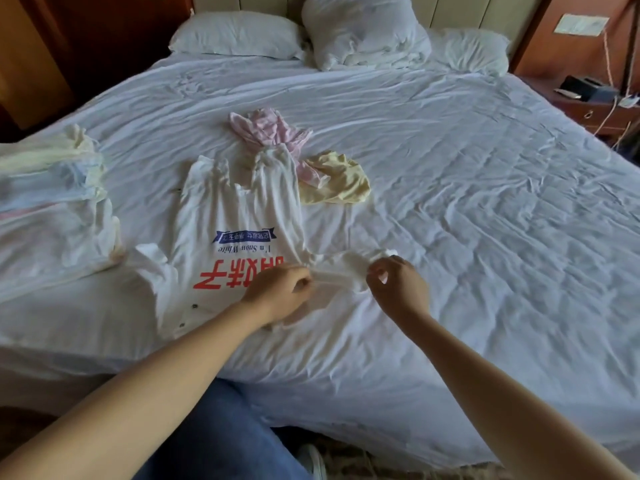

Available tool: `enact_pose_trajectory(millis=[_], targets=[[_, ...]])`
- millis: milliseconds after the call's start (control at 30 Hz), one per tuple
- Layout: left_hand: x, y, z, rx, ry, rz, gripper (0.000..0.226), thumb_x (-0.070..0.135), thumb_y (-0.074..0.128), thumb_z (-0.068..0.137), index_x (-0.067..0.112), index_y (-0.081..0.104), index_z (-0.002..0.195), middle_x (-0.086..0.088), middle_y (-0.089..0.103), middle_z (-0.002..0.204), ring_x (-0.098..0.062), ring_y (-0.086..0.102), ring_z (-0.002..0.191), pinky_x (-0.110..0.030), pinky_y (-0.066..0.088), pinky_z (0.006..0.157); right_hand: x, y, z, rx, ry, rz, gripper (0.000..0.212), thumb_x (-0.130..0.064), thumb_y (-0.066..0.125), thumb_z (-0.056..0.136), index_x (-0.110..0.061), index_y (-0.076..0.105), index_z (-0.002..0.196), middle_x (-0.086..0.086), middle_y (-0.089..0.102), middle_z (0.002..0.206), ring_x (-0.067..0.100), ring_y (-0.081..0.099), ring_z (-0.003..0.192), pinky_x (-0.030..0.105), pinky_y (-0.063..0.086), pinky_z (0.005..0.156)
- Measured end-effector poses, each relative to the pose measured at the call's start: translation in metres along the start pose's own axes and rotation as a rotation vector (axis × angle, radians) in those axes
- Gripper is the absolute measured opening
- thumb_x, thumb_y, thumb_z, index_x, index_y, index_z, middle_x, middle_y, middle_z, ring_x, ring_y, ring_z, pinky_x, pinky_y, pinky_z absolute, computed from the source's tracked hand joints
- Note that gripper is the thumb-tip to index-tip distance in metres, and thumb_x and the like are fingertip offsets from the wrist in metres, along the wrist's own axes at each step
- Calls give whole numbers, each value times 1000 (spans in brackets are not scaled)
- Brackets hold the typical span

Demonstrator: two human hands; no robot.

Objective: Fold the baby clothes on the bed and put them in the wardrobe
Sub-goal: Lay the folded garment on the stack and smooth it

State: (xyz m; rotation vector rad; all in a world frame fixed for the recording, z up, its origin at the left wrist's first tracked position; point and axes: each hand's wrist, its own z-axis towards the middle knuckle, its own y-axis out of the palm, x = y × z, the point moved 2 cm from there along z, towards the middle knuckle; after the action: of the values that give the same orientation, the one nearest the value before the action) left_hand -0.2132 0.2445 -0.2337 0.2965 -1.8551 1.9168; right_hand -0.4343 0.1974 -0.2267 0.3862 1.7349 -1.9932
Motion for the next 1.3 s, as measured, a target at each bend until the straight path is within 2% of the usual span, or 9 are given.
enact_pose_trajectory(millis=[100,267,467,567,733,833,933,1067,1300], targets=[[4,2,11,152,-44,35,14,29,57,95,22,64,105,9,63,111,-14,60,99,-29,46,76,-1,-2,23,33,-39,3,28,-22,49,91,-27,69,110,-5,65,114,17,53,113,30,42,80],[-4,29,17,68,-70,135,45,32,50,98,20,40,141,2,37,148,-19,32,137,-34,27,110,11,15,48,-215,-41,-175,48,-14,38,96,-28,47,141,-2,49,142,20,34,136,39,31,108],[-18,56,17,-135,-123,369,84,69,-13,82,21,-22,149,2,-24,159,-14,-22,147,-37,-10,121,21,21,52,-223,-19,-184,45,-18,50,88,-22,53,133,5,49,127,26,44,121,38,37,98],[-17,59,17,-155,-107,432,97,79,-24,69,23,-27,149,1,-33,156,-19,-29,145,-41,-10,121,23,15,58,-227,79,-88,25,-21,60,81,-22,66,105,1,55,110,23,53,105,30,40,76],[-21,57,23,-122,-88,321,110,93,13,68,28,-1,156,3,-11,164,-21,-13,150,-45,-4,121,1,-9,69,-242,331,321,11,-15,62,70,-18,68,79,-4,67,67,18,67,66,24,52,56],[-20,49,27,-203,-83,204,113,92,32,64,31,4,156,3,-9,164,-21,-13,150,-46,-3,121,-28,-20,70,-256,367,571,13,-11,67,73,-15,69,85,5,69,69,17,65,54,28,56,51],[-17,24,22,-236,-128,-272,81,65,55,84,28,30,152,7,13,162,-12,4,150,-33,8,119,-67,-23,66,-287,341,741,16,-11,72,79,-8,69,94,9,65,78,16,62,58,22,49,43],[-36,-12,7,-16,-361,-896,44,47,48,96,20,56,131,2,59,133,-14,54,124,-27,42,101,-122,-4,60,-408,313,845,19,-13,74,83,-5,67,99,12,60,86,20,58,68,20,47,41],[-82,-47,-26,150,-662,-1335,60,66,29,97,20,64,114,-7,73,103,-25,69,96,-40,53,85,-189,50,36,-774,158,633,30,-35,57,95,-9,64,108,10,67,86,19,63,63,26,52,52]])
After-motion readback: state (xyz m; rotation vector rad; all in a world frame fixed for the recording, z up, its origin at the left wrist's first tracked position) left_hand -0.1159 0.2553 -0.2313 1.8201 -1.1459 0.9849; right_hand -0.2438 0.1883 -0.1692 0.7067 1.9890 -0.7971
